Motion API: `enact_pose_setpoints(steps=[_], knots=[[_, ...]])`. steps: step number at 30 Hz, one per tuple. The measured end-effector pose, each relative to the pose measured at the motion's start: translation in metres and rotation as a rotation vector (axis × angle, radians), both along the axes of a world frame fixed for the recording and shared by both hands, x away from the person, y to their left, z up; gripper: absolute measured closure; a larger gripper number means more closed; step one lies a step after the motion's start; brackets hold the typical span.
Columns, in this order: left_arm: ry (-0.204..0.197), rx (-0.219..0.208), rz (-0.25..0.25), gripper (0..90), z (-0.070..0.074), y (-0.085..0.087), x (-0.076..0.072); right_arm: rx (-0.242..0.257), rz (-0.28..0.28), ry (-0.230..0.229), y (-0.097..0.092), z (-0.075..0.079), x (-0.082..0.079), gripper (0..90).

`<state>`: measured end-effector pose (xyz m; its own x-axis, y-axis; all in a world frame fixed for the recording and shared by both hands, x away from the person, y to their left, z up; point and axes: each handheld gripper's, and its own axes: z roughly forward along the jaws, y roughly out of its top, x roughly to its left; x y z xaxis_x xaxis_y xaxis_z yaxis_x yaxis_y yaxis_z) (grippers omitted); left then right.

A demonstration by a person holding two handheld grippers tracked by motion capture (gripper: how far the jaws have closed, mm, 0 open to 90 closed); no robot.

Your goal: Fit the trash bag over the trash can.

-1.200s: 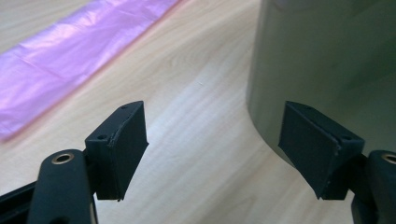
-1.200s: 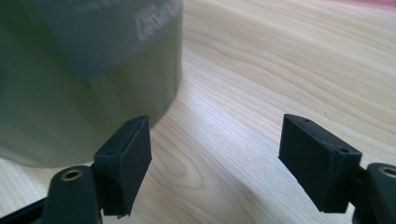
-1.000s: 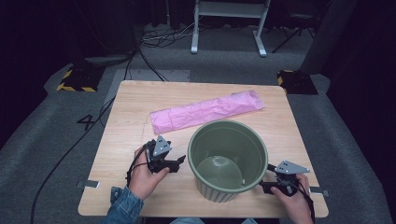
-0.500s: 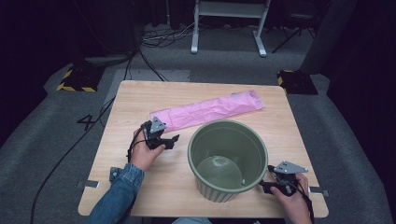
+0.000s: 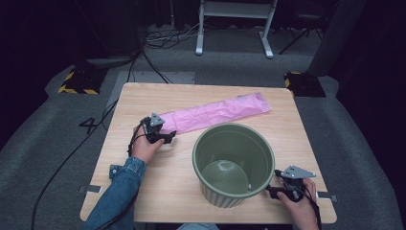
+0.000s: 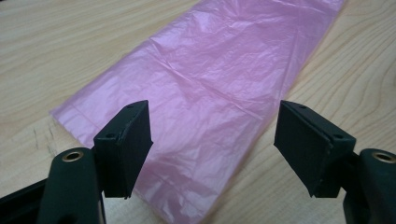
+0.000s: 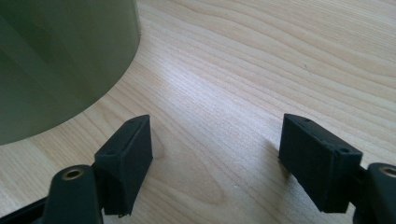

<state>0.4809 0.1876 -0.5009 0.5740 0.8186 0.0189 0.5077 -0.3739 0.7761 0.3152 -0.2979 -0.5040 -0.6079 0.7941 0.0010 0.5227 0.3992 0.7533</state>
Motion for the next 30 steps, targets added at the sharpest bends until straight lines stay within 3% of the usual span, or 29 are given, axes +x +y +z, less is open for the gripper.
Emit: enact_pose_setpoints(steps=[3,8,14,17,21,26,27,28,30], knots=[[0.041,0.04,0.007,34.4,-0.001,-0.003,0.002,-0.001,-0.001,0.0,0.0,0.0,0.0,25.7],[0.058,0.007,0.006,41.5,-0.002,-0.002,0.003,0.001,0.001,0.001,0.0,0.0,0.0,25.7],[0.048,-0.002,0.008,73.6,-0.001,0.002,0.002,0.001,0.001,0.001,0.0,0.0,0.0,25.7],[0.056,-0.003,0.011,84.3,-0.001,0.003,-0.003,0.001,0.001,0.0,0.0,0.0,0.0,25.7],[0.096,-0.003,0.0,87.9,0.003,0.001,-0.02,0.002,0.001,0.001,0.0,0.0,0.0,25.7],[0.14,-0.006,-0.031,88.6,0.006,-0.001,-0.053,0.002,0.001,0.001,0.0,0.0,0.0,25.7],[0.14,-0.006,-0.031,88.6,0.006,-0.001,-0.053,0.002,0.002,0.001,0.0,0.0,0.0,25.7],[0.15,-0.007,-0.041,88.6,0.008,-0.001,-0.068,0.002,0.002,0.001,0.0,0.0,0.0,25.7],[0.157,-0.011,-0.053,88.5,0.01,-0.001,-0.083,0.001,0.004,0.001,0.0,0.0,0.0,25.7]])
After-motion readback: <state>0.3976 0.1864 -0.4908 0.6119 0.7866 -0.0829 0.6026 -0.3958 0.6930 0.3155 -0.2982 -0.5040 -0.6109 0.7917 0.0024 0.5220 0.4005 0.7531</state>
